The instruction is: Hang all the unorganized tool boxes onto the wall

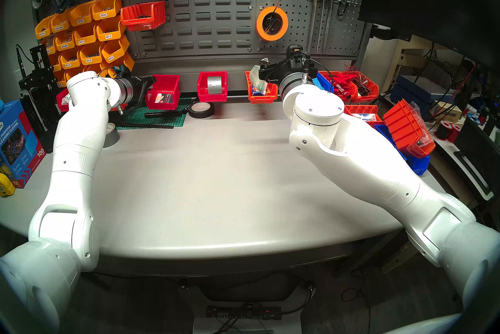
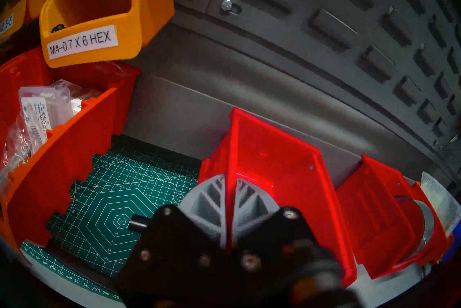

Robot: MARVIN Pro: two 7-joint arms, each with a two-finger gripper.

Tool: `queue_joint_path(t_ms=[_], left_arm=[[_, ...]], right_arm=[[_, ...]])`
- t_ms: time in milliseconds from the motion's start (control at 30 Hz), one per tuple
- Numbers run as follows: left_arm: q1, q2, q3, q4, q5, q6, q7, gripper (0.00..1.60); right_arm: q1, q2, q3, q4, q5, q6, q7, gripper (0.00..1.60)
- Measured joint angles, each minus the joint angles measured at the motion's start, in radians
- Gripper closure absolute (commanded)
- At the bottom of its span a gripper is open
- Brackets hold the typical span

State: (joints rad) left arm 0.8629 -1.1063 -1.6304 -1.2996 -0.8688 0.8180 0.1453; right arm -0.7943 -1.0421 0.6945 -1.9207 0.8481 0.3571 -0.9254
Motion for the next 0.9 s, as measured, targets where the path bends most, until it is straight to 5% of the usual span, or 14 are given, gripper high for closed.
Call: queue_joint_path(t_ms=[900], left_arm=[[-0.146, -0.036, 0.062, 0.187, 0.044, -0.066, 0.018, 1.6]], right_arm=[[0.0, 0.0, 0.0, 0.0, 0.0, 0.0, 0.0, 0.0]])
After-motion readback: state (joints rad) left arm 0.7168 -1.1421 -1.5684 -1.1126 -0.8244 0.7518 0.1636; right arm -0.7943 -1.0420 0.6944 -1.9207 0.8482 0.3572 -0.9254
